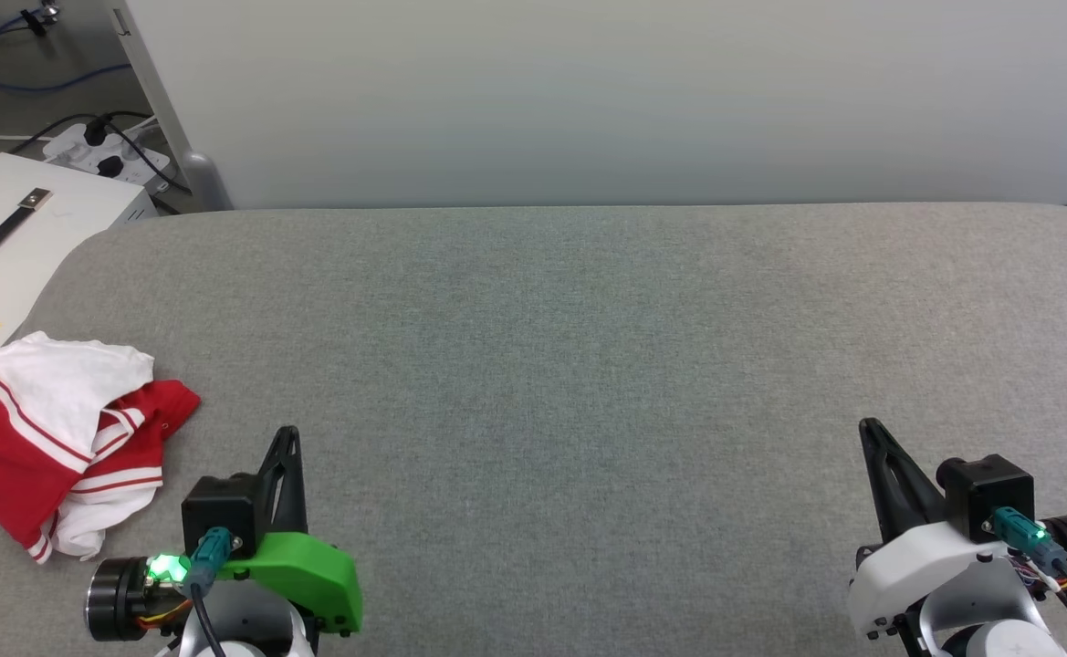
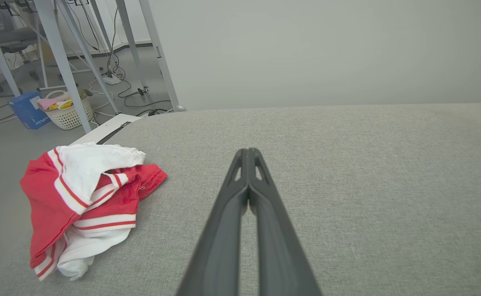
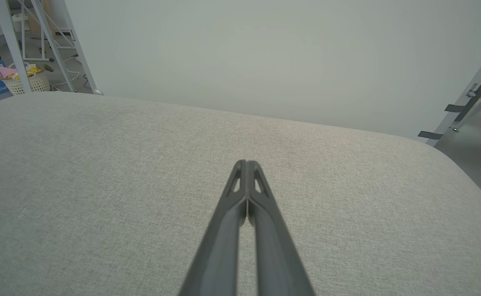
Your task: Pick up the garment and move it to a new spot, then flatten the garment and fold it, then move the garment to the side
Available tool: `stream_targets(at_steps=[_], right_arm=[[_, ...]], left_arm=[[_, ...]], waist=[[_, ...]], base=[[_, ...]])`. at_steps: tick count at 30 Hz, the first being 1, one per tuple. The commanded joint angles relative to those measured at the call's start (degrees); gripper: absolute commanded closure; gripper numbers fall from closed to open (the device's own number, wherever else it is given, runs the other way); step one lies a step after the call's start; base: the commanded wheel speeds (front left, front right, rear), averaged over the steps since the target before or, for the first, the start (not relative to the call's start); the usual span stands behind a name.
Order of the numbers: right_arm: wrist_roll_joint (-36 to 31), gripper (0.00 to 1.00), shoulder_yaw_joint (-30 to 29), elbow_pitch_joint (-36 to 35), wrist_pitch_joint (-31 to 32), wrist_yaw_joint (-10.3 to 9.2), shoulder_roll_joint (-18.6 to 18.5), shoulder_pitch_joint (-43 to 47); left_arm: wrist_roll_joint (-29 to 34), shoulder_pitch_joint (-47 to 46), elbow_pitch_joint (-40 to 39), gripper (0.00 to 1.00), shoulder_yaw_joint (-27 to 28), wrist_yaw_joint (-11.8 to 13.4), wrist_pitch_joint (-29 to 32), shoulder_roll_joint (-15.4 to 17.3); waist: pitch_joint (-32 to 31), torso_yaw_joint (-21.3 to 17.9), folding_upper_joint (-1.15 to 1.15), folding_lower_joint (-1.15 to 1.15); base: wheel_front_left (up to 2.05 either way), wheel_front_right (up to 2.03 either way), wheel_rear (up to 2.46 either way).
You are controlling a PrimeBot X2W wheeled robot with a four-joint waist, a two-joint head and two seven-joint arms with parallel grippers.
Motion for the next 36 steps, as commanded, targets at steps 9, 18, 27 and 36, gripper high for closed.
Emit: stream_targets(at_steps=[9, 18, 27, 36], right_arm=[[0.1, 0.0, 0.0, 0.0, -0.2, -0.01, 0.1, 0.0], [2.1, 0.0, -0.6, -0.9, -1.5, 0.01, 0.0, -0.2], [4.2, 0.0, -1.0, -1.7, -2.8, 0.03, 0.0, 0.1], [5.7, 0.0, -1.4, -2.4, -3.9, 0.05, 0.0, 0.5]], left_arm=[[-0.2, 0.0, 0.0, 0.0, 0.0, 0.1, -0.2, 0.0], [-0.9, -0.1, -0.2, 0.0, -0.1, 0.9, -1.5, 0.0], [-1.8, -0.2, -0.3, 0.0, -0.5, 1.1, -2.8, 0.0], [-2.9, -0.2, -0.1, 0.0, -0.8, 1.1, -3.9, 0.0]], waist=[[0.0, 0.0, 0.0, 0.0], [0.1, 0.0, 0.0, 0.0], [0.2, -0.1, 0.0, 0.0], [0.2, -0.2, 0.0, 0.0]], base=[[0.0, 0.0, 0.0], [0.0, 0.0, 0.0], [0.0, 0.0, 0.0], [0.0, 0.0, 0.0]])
